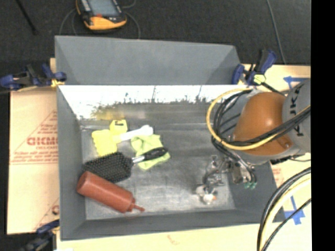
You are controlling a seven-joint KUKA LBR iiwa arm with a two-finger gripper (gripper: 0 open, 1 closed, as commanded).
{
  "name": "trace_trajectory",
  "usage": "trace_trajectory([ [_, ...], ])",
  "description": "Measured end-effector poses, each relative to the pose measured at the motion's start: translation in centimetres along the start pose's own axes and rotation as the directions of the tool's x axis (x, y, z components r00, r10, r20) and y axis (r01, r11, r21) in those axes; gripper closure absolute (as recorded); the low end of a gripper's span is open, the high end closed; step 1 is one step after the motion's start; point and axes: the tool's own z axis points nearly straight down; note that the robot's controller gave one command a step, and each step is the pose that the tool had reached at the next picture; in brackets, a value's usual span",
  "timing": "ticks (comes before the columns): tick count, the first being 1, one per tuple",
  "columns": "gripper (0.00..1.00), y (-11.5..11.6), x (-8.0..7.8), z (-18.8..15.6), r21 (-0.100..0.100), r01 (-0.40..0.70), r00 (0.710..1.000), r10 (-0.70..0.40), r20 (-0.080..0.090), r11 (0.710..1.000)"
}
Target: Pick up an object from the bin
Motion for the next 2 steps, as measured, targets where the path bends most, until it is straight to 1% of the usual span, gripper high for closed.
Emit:
trace_trajectory([
  [1,0.00,2.25,0.48,-0.19,0.002,0.574,0.819,-0.574,-0.002,0.819],
  [2,0.00,2.60,0.58,0.22,0.001,0.584,0.812,-0.584,-0.001,0.812],
])
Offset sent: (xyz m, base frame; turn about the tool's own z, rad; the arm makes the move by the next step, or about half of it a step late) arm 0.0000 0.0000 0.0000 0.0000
